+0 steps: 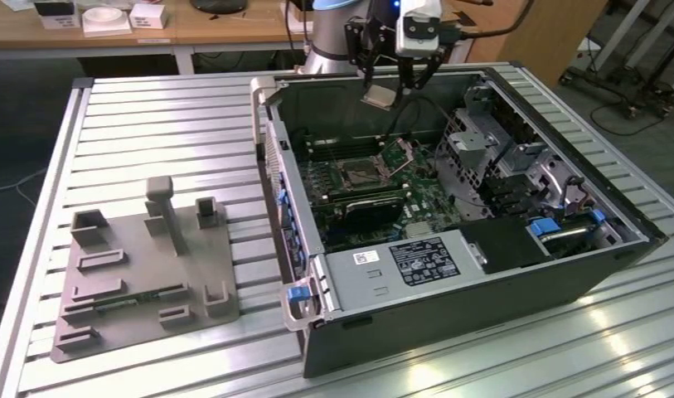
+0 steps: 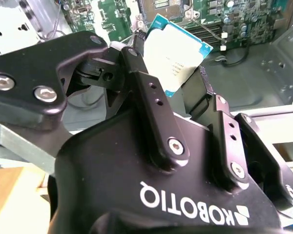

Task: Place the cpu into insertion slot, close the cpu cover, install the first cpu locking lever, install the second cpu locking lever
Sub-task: 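Place the cpu into insertion slot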

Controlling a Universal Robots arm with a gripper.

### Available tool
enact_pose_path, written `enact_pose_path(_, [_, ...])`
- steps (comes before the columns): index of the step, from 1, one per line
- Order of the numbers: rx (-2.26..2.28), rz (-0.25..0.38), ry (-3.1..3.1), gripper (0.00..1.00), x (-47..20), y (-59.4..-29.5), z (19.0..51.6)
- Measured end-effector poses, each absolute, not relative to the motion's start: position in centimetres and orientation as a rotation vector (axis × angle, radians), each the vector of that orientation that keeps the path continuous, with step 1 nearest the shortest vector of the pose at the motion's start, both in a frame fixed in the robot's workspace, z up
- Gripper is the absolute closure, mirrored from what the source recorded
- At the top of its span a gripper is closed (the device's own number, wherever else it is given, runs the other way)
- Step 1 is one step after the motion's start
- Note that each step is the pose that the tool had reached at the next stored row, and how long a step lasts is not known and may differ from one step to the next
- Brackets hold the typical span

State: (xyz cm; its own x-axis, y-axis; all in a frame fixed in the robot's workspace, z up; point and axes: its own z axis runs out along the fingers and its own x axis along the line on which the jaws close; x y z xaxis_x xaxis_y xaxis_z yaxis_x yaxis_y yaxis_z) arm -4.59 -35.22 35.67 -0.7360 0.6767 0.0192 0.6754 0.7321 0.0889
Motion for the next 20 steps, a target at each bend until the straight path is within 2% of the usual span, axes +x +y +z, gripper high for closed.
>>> enact_pose_path(20, [1.434, 0.137, 2.765, 0.46, -4.64, -35.22, 35.36])
